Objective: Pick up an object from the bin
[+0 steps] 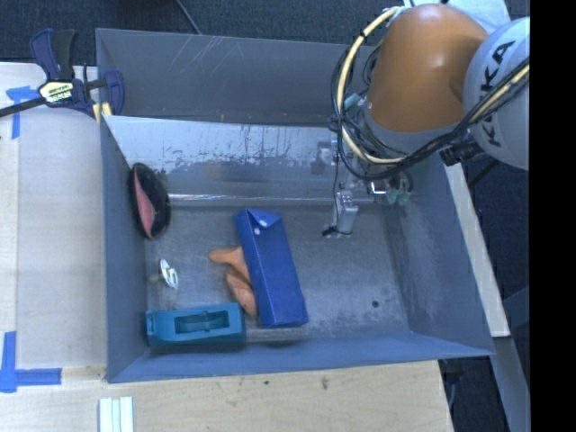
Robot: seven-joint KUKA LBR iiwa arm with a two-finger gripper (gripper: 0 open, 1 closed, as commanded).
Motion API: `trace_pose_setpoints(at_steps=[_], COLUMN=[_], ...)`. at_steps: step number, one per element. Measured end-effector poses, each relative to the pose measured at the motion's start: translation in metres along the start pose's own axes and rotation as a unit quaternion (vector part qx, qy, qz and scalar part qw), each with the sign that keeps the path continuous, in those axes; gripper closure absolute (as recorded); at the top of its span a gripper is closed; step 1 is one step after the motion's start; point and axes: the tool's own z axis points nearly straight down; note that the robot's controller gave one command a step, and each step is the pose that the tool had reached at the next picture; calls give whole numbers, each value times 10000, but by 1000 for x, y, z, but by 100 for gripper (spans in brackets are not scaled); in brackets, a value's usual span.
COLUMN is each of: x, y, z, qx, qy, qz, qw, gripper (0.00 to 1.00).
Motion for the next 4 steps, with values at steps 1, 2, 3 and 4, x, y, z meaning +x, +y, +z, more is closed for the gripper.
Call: trace_pose_setpoints(at_steps=[1, 2, 3, 4], x=[-1, -19, -25, -29], y=[0, 57, 75, 75], z=[-5, 54, 72, 70], qx=[-1, 5, -4, 2], qy=[-41, -63, -30, -52], qz=[2, -1124, -392, -1305], qw=[10000, 9936, 9992, 9914], gripper=[0, 0, 0, 0])
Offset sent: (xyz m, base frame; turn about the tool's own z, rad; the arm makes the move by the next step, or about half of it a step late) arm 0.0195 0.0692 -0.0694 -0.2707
